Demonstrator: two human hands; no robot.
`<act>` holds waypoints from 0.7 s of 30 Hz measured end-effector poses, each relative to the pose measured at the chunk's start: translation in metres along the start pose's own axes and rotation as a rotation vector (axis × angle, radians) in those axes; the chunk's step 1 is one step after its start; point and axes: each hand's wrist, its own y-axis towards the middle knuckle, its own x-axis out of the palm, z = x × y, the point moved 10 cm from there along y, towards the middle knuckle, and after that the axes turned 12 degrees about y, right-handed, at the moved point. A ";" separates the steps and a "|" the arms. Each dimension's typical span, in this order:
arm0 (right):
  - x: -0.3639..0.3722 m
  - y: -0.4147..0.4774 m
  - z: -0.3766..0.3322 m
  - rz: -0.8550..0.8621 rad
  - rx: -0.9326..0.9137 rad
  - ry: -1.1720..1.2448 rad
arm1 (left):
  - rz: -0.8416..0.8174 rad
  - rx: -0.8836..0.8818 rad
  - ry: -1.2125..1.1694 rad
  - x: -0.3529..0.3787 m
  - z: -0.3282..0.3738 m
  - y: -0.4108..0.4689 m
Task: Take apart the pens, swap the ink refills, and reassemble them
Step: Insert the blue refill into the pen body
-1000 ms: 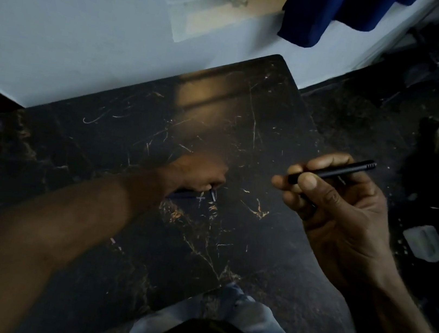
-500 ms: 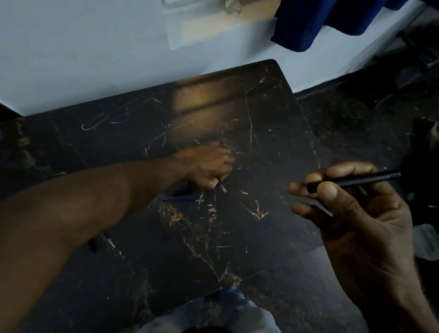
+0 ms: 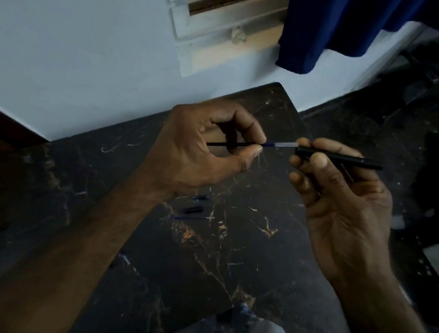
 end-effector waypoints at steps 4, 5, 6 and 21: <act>0.013 0.005 0.002 -0.019 -0.005 0.016 | 0.020 -0.003 0.014 -0.014 0.004 -0.003; 0.014 0.006 0.003 -0.022 -0.004 0.018 | 0.019 -0.003 0.017 -0.016 0.004 -0.004; 0.015 0.006 0.004 -0.022 -0.002 0.022 | 0.017 -0.001 0.019 -0.017 0.005 -0.004; 0.031 0.003 0.008 -0.150 -0.047 -0.087 | 0.016 0.058 0.044 -0.020 0.028 -0.003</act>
